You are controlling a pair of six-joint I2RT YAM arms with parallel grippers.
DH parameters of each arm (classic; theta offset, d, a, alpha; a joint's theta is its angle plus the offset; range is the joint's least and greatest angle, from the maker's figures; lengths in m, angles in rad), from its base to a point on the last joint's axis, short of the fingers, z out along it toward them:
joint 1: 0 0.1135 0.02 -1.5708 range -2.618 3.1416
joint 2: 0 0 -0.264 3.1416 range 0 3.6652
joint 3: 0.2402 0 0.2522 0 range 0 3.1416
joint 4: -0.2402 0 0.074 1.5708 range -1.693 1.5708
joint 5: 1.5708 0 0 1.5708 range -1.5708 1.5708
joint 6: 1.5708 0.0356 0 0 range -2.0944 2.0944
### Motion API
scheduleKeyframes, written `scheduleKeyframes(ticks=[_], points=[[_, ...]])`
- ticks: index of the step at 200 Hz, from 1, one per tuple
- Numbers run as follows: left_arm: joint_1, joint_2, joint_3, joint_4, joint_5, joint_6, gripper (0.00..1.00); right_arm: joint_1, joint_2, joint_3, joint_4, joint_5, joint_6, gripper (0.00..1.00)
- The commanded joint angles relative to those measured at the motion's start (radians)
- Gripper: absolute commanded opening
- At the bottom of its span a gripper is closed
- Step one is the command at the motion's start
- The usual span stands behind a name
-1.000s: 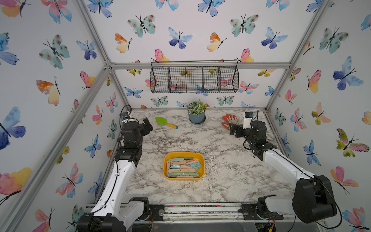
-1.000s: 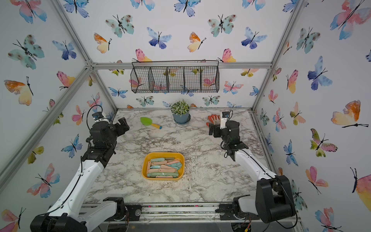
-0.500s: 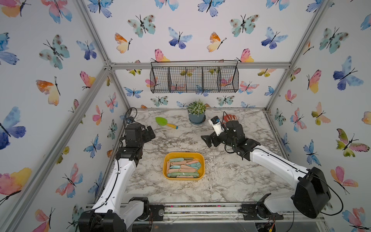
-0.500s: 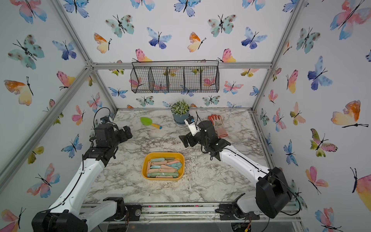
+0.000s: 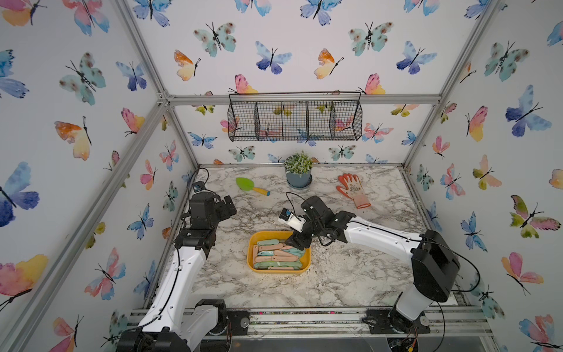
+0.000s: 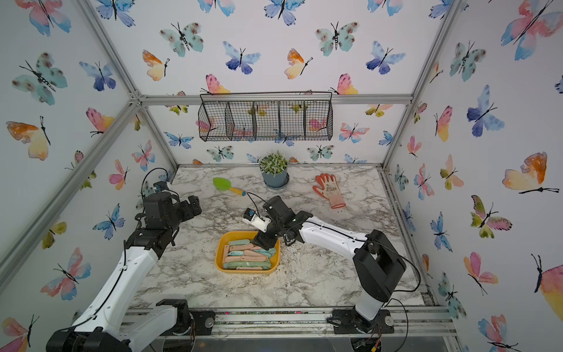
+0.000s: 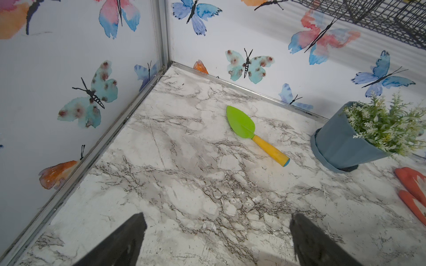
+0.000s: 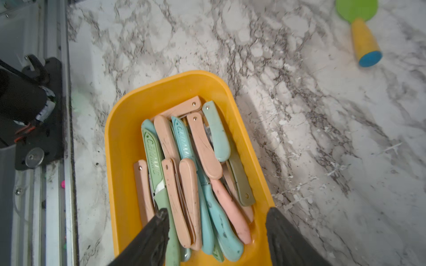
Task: Take the fruit knife out of the storage box
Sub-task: Adjust the fruit knife in the storage box.
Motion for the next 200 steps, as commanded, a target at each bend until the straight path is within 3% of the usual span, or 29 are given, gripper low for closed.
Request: scheduleKeyframes(ticks=[1, 32, 99, 200], points=[[-0.007, -0.009, 0.013, -0.026, 0.007, -0.004, 0.98, 0.063, 0.05, 0.053, -0.121, 0.046, -0.086, 0.66], [-0.007, -0.007, 0.028, -0.077, 0.1, -0.012, 0.98, 0.116, 0.118, 0.101, -0.148, 0.121, -0.107, 0.62], [-0.006, 0.008, 0.033, -0.084, 0.135, 0.015, 0.98, 0.143, 0.183, 0.148, -0.18, 0.23, -0.127, 0.53], [-0.007, -0.009, 0.034, -0.11, 0.017, -0.006, 0.98, 0.175, 0.227, 0.183, -0.227, 0.252, -0.164, 0.49]])
